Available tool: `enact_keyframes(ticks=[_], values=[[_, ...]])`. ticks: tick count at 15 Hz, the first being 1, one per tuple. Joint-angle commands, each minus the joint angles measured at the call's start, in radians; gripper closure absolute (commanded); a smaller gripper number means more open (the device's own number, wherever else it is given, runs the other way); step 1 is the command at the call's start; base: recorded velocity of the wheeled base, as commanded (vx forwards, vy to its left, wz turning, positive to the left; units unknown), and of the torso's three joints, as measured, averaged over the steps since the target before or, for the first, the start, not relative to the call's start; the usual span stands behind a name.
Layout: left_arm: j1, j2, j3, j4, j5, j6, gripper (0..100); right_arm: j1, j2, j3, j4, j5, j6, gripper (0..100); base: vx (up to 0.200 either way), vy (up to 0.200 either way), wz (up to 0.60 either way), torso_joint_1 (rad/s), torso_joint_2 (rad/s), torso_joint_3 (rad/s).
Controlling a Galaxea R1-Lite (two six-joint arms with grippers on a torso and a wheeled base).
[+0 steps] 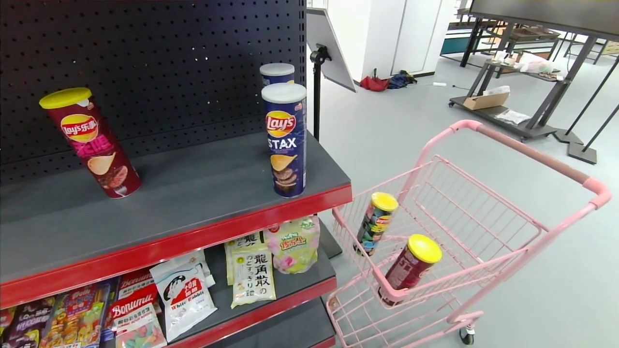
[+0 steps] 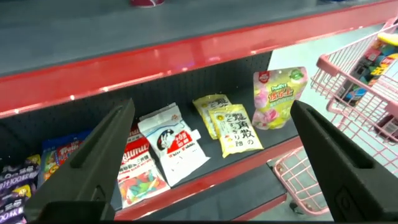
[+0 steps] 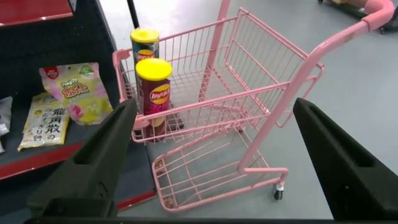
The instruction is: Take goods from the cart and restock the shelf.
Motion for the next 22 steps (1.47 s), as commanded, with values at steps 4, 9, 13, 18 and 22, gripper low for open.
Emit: enact_keyframes(ticks=[4,9,13,18,22], values=[[0.0,0.0,0.0,0.0,0.0,0.0,0,0.0,0.0,0.0,0.0,0.0,0.002,0,0.0,0.0,0.0,-0.149,0.38,0.249],[0.0,0.0,0.0,0.0,0.0,0.0,0,0.0,0.0,0.0,0.0,0.0,0.0,0,0.0,0.0,0.0,-0.182,0.53,0.337],[0.0,0.0,0.0,0.0,0.0,0.002,0,0.0,0.0,0.0,0.0,0.0,-0.002,0,0.0,0.0,0.0,-0.168,0.53,0.374],[0.0,0.0,0.0,0.0,0.0,0.0,0,0.0,0.0,0.0,0.0,0.002,-0.006,0,0.0,0.0,0.0,-0.064,0.23,0.164],[0.0,0.0,0.0,0.0,0.0,0.0,0,0.011,0.217,-0.225,-0.002,0.08,0.046,0,0.0,0.0,0.0,0.0,0.0,0.0]])
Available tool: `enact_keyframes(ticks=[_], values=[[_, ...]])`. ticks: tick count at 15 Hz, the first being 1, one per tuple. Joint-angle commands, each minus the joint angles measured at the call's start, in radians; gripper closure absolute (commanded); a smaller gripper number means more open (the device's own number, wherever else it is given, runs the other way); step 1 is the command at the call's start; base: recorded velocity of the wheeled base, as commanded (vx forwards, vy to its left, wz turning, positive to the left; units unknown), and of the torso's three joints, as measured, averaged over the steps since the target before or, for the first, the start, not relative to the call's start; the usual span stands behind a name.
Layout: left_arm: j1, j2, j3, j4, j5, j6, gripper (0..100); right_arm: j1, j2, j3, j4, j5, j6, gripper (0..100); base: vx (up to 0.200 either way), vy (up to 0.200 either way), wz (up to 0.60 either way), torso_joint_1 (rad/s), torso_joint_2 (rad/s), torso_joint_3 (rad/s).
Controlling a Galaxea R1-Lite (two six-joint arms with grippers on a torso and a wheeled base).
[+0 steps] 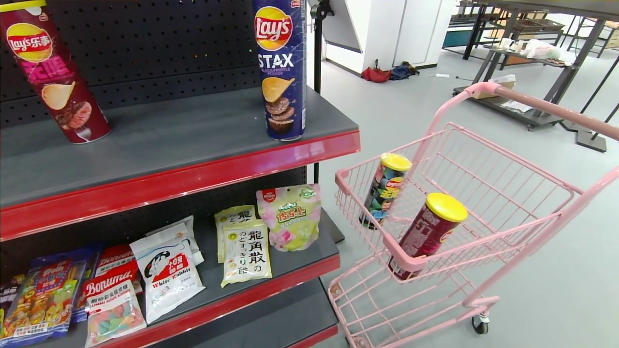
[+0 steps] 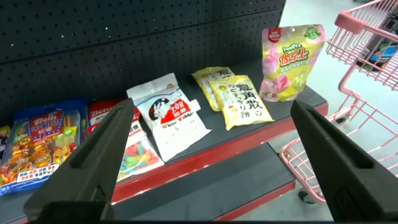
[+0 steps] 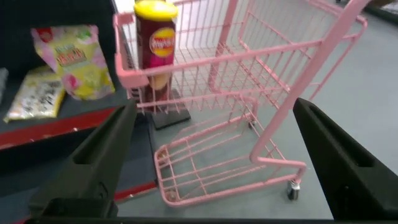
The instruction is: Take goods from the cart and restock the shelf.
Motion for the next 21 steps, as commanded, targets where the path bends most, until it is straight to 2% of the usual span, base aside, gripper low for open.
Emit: enact_keyframes(ticks=[1,2,3,6,7,8,14,21], values=[[0.001,0.0,0.0,0.0,0.0,-0.001,0,0.014,0.435,-0.371,-0.008,0.037,0.18,0,0.0,0.0,0.0,0.0,0.0,0.0],[0.001,0.0,0.0,0.0,0.0,0.001,0,0.038,0.567,-0.459,-0.021,0.063,0.192,0,0.0,0.0,0.0,0.0,0.0,0.0],[0.001,0.0,0.0,0.0,0.0,0.001,0,0.087,0.694,-0.48,-0.088,0.072,0.155,0,0.0,0.0,0.0,0.0,0.0,0.0],[0.001,0.0,0.0,0.0,0.0,0.001,0,0.123,1.007,-0.342,-0.484,0.08,0.181,0,0.0,0.0,0.0,0.0,0.0,0.0],[0.001,0.0,0.0,0.0,0.0,0.001,0,0.164,1.136,-0.236,-0.668,0.092,0.177,0,0.0,0.0,0.0,0.0,0.0,0.0],[0.001,0.0,0.0,0.0,0.0,0.001,0,0.184,1.22,-0.19,-0.749,0.094,0.185,0,0.0,0.0,0.0,0.0,0.0,0.0],[0.001,0.0,0.0,0.0,0.0,0.001,0,0.179,1.61,-0.198,-1.058,0.15,0.197,0,0.0,0.0,0.0,0.0,0.0,0.0],[0.001,0.0,0.0,0.0,0.0,0.002,0,0.212,1.693,-0.216,-1.085,0.153,0.203,0,0.0,0.0,0.0,0.0,0.0,0.0]])
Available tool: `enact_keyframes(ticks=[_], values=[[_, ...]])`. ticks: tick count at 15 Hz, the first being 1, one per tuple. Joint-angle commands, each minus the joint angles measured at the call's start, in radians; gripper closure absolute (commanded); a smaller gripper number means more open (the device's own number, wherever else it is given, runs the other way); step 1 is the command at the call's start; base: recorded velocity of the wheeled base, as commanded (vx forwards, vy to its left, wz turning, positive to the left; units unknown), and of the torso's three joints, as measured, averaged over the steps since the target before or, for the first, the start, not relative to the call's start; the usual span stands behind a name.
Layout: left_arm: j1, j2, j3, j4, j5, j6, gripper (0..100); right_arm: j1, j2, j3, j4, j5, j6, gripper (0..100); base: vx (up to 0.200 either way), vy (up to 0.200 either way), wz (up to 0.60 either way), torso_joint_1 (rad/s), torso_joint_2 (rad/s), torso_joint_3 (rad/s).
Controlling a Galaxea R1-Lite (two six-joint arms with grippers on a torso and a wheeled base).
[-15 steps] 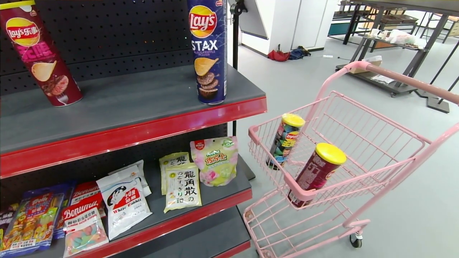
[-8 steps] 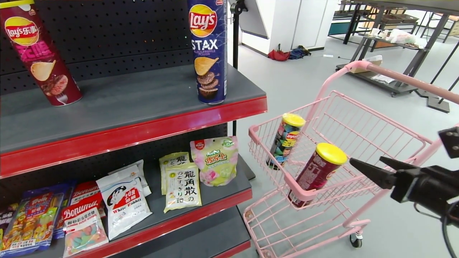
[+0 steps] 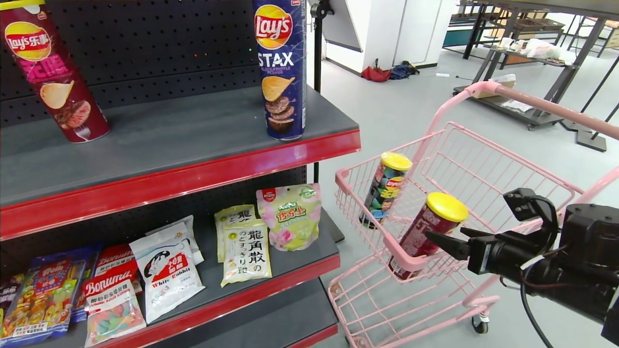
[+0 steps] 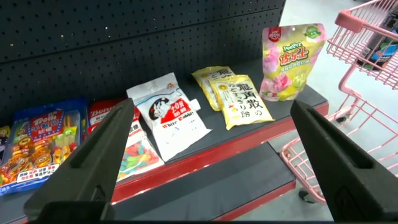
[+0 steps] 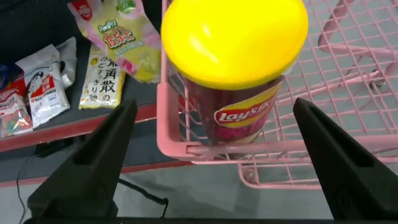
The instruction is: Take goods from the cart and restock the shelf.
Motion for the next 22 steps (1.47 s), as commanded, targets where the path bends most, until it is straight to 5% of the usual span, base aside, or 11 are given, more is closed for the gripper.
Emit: enact_keyframes(ticks=[1,10,16,17,22], values=[[0.0,0.0,0.0,0.0,0.0,0.0,0,0.004,0.055,-0.02,0.0,0.0,0.008,0,0.0,0.0,0.0,0.0,0.0,0.0],[0.0,0.0,0.0,0.0,0.0,0.0,0,0.001,0.203,-0.143,-0.011,0.002,0.018,0,0.0,0.0,0.0,0.0,0.0,0.0],[0.0,0.0,0.0,0.0,0.0,0.001,0,-0.013,0.323,-0.157,-0.178,0.0,0.011,0,0.0,0.0,0.0,0.0,0.0,0.0],[0.0,0.0,0.0,0.0,0.0,0.0,0,-0.01,0.332,-0.155,-0.194,-0.001,0.011,100,0.0,0.0,0.0,0.0,0.0,0.0],[0.0,0.0,0.0,0.0,0.0,0.001,0,-0.002,0.323,-0.155,-0.198,-0.004,0.008,100,0.0,0.0,0.0,0.0,0.0,0.0]])
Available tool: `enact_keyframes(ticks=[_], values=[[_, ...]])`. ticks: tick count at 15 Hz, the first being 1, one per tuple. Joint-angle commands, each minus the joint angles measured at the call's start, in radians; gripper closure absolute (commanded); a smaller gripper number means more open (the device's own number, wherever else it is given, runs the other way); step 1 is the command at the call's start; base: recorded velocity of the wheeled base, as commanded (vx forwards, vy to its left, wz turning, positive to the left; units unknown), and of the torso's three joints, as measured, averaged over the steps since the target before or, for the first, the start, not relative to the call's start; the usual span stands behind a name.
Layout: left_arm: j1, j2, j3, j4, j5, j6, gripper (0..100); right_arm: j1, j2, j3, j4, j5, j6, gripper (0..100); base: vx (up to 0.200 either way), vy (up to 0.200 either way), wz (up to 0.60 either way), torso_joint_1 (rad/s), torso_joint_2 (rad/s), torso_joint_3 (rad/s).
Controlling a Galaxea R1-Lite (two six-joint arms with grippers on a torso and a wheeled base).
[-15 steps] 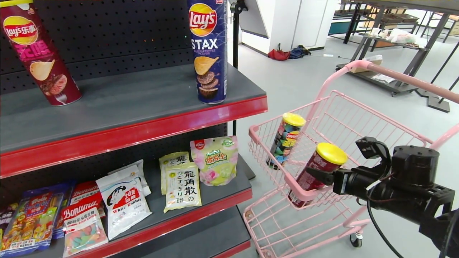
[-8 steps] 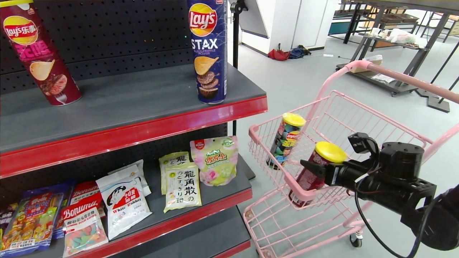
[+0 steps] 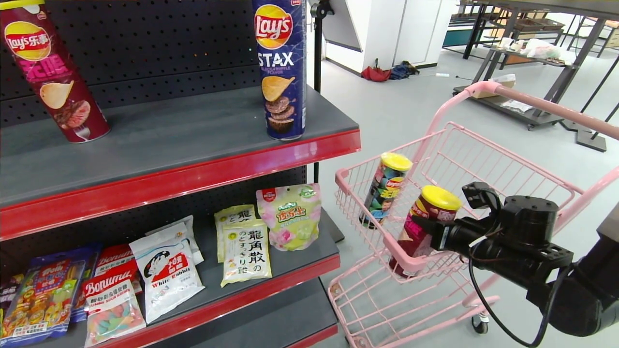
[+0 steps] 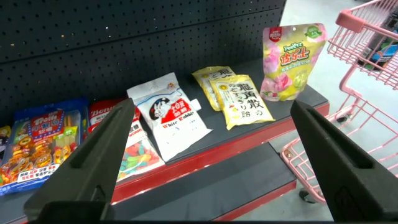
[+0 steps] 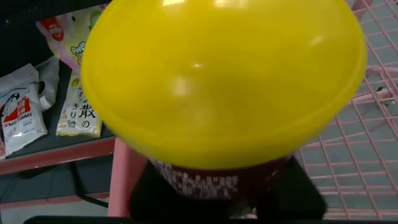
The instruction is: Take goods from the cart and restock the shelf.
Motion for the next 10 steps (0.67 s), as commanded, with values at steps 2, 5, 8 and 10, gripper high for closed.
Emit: enact_keyframes(ticks=[2,5,8,10], values=[[0.0,0.0,0.0,0.0,0.0,-0.001,0,0.001,-0.086,-0.02,0.025,-0.004,-0.01,100,0.0,0.0,0.0,0.0,0.0,0.0],[0.0,0.0,0.0,0.0,0.0,0.0,0,0.001,-0.281,-0.146,0.178,-0.004,-0.066,100,0.0,0.0,0.0,0.0,0.0,0.0],[0.0,0.0,0.0,0.0,0.0,0.0,0,0.001,-0.48,-0.325,0.45,-0.004,-0.1,100,0.0,0.0,0.0,0.0,0.0,0.0],[0.0,0.0,0.0,0.0,0.0,-0.001,0,-0.013,-0.693,-0.446,0.778,-0.011,-0.123,100,0.0,0.0,0.0,0.0,0.0,0.0]])
